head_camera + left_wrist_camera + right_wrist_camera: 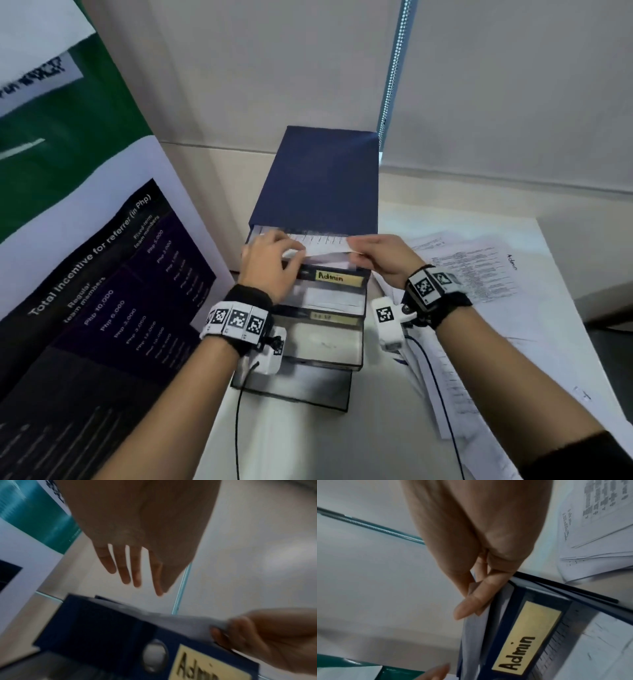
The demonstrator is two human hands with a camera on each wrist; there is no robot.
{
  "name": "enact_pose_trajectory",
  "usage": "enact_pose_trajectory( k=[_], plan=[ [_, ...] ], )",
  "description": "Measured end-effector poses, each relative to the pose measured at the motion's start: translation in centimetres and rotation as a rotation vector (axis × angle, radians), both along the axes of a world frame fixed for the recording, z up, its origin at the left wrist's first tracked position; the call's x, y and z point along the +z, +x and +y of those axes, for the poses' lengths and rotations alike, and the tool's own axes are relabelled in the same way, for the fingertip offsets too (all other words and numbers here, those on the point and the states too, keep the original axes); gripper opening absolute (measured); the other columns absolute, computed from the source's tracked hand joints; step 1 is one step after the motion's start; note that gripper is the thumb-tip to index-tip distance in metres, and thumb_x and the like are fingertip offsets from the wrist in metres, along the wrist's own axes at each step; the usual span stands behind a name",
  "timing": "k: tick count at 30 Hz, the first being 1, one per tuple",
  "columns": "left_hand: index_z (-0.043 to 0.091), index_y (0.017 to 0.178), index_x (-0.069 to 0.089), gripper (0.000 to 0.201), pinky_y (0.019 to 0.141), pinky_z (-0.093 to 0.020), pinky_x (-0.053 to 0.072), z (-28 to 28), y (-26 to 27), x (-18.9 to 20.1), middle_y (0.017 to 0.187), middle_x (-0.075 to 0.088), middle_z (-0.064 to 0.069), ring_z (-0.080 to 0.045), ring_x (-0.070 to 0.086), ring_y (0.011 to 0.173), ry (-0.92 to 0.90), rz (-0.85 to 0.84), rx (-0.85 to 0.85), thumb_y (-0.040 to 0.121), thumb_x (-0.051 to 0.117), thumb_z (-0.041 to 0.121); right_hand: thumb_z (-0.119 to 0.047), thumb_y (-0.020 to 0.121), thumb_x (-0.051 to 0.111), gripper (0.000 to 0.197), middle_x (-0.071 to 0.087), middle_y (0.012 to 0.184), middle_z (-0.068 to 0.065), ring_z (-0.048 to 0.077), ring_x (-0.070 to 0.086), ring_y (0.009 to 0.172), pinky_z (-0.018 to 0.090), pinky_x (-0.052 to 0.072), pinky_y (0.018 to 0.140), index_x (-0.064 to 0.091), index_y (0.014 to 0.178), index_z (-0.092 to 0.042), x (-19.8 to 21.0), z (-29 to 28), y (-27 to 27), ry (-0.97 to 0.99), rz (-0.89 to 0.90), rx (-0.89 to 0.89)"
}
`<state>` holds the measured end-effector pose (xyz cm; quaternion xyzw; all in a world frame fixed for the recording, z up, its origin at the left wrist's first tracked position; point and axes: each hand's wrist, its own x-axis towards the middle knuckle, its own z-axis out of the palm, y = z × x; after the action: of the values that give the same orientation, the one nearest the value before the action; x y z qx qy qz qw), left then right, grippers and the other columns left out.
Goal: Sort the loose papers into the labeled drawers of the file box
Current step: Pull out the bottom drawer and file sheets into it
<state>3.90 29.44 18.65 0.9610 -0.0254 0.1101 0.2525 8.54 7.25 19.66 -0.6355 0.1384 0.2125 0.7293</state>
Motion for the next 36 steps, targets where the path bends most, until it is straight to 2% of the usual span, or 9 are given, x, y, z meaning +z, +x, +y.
enact_pose_trajectory(
  k=[4,7,13,16,19,23,29,34,36],
  plan=[
    [0.029,0.112,0.069,0.043,0.114,-0.047,0.022,-1.9,0.8,-2.7,0.119,0.067,0.008,-0.017,0.056,0.115,0.209,0.239,-0.069,0.102,0.031,0.046,-0.024,0.100,0.054,0.031,0.072,0.094,0.023,0.022,0.073,0.071,0.028,0.062,0.069,0.062,0.116,0.001,0.2,-1.4,-0.6,0.133,-0.022,-0.017],
    [0.028,0.106,0.071,0.037,0.112,-0.048,0.023,-2.5,1.4,-3.3,0.118,0.069,0.004,-0.023,0.058,0.114,0.247,0.209,0.016,0.101,0.037,0.043,-0.029,0.100,0.053,0.030,0.072,0.096,0.023,0.026,0.072,0.075,0.032,0.061,0.069,0.065,0.111,-0.003,-1.7,-7.0,-3.6,0.047,-0.050,-0.079],
    [0.018,0.103,0.071,0.017,0.092,-0.032,0.044,-13.1,-1.7,-1.0,0.105,0.066,0.000,-0.016,0.058,0.100,-0.277,-0.241,-0.273,0.088,0.062,0.017,-0.035,0.093,0.056,0.044,0.057,0.133,0.014,0.033,0.053,0.121,0.042,0.045,0.101,0.057,0.131,-0.014,-14.3,-25.4,-14.6,-1.169,0.310,-0.103],
    [0.020,0.105,0.070,0.019,0.087,-0.021,0.044,-21.3,-4.3,-3.8,0.099,0.066,0.006,-0.007,0.058,0.091,-0.324,0.010,-0.534,0.089,0.063,0.012,-0.048,0.094,0.046,0.058,0.038,0.145,0.016,0.039,0.038,0.131,0.052,0.039,0.104,0.042,0.140,-0.013,-19.1,-29.6,-21.0,-1.253,0.596,-0.085],
    [0.021,0.120,0.065,0.032,0.091,-0.033,0.053,-27.7,-6.8,-10.4,0.108,0.068,-0.001,-0.014,0.063,0.093,-0.211,0.543,-0.604,0.089,0.063,0.017,-0.063,0.089,0.031,0.067,0.034,0.147,0.011,0.037,0.040,0.130,0.052,0.044,0.099,0.039,0.140,-0.020,-23.0,-29.9,-25.2,-1.363,0.459,0.059],
    [0.018,0.143,0.046,0.059,0.100,-0.032,0.050,-32.8,-11.0,-17.4,0.125,0.064,-0.006,-0.020,0.062,0.109,0.057,0.935,-0.593,0.090,0.067,0.034,-0.054,0.080,0.065,0.066,0.040,0.142,0.014,0.036,0.045,0.125,0.047,0.044,0.097,0.049,0.136,-0.025,-21.8,-31.1,-27.4,-1.264,0.420,-0.172],
    [0.022,0.130,0.054,0.046,0.077,-0.025,0.055,-37.2,-14.3,-21.1,0.087,0.062,0.004,-0.012,0.063,0.081,-0.162,0.945,-0.375,0.089,0.069,0.034,-0.042,0.062,0.090,0.117,0.037,0.136,0.025,0.044,0.049,0.119,0.049,0.047,0.094,0.019,0.151,-0.013,-22.1,-35.3,-29.0,-1.007,0.503,-0.487],
    [0.018,0.087,0.063,0.016,0.073,-0.025,0.048,-39.0,-14.4,-21.3,0.086,0.060,-0.001,-0.016,0.053,0.073,-0.123,0.831,-0.396,0.094,0.060,0.032,-0.037,0.074,0.084,0.083,0.057,0.134,0.020,0.036,0.057,0.121,0.041,0.047,0.103,0.046,0.139,-0.002,-22.4,-36.8,-28.5,-0.888,0.468,-0.369],
    [0.014,0.096,0.066,0.014,0.089,-0.028,0.051,-38.9,-13.9,-21.4,0.112,0.055,-0.004,-0.015,0.056,0.091,-0.152,0.683,-0.342,0.094,0.059,0.027,-0.033,0.079,0.080,0.056,0.064,0.120,0.024,0.036,0.062,0.111,0.041,0.048,0.101,0.062,0.120,0.001,-22.5,-37.7,-28.5,-0.834,0.459,-0.445]
  ],
)
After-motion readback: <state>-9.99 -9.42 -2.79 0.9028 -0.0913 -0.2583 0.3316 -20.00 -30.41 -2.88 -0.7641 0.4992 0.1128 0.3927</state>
